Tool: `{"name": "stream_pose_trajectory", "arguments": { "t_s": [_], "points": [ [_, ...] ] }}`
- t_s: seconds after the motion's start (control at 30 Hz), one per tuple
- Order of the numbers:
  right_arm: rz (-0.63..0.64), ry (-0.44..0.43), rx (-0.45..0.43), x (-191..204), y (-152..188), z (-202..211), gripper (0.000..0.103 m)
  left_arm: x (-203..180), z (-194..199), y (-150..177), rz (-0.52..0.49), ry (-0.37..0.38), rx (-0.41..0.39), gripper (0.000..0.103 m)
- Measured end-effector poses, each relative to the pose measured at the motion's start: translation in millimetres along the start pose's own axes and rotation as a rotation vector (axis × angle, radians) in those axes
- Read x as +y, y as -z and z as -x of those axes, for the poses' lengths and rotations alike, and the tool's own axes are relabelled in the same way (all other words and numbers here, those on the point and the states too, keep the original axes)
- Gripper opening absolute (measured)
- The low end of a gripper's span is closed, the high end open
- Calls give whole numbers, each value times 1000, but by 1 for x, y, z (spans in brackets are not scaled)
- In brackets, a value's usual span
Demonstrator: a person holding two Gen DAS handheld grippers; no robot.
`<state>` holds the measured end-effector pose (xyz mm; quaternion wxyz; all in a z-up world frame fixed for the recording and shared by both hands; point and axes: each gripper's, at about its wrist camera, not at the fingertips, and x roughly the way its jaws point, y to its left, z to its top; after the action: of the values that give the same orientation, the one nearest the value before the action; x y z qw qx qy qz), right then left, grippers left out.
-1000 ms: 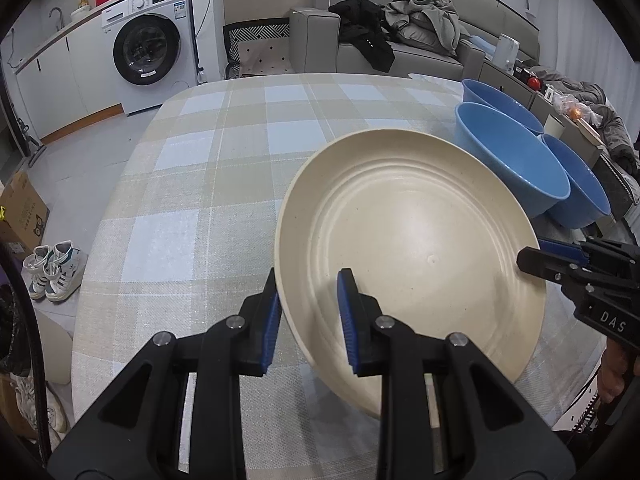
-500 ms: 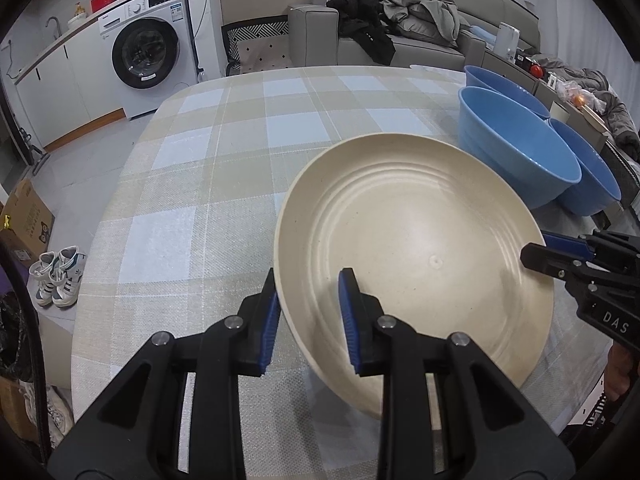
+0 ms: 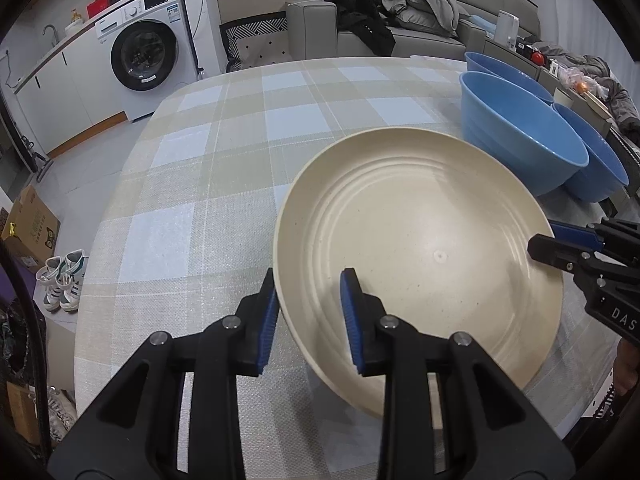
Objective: Organize plates and bowls
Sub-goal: 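Lift and carry the cream plate over the stacked cream plates with both grippers, then lower the cream plate onto the stack and open both grippers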
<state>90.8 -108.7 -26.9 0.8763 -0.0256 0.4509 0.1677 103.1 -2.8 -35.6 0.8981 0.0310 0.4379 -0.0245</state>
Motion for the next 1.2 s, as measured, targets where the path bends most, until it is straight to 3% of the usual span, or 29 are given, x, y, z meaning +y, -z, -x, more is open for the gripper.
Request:
{"name": "stream_pose_trajectory", "arguments": {
  "t_s": [0.5, 0.73, 0.87, 0.93, 1.07, 1.2],
  "points": [
    [11, 19, 1, 7, 2, -1, 25, -5, -5, 3, -56, -39, 10, 27],
    [9, 25, 9, 8, 2, -4, 25, -3, -6, 3, -49, -21, 24, 28],
    [2, 12, 12, 5, 2, -5, 27, 3, -8, 3, -13, 33, 46, 36],
    [-1, -4, 9, 3, 2, -5, 34, 6, -9, 3, 4, 43, 58, 42],
    [4, -10, -2, 4, 1, 0, 37, 10, -3, 1, 24, 55, 30, 47],
    [-10, -9, -20, 1, 0, 9, 38, 11, 9, 0, 34, 82, -4, 64]
  ]
}}
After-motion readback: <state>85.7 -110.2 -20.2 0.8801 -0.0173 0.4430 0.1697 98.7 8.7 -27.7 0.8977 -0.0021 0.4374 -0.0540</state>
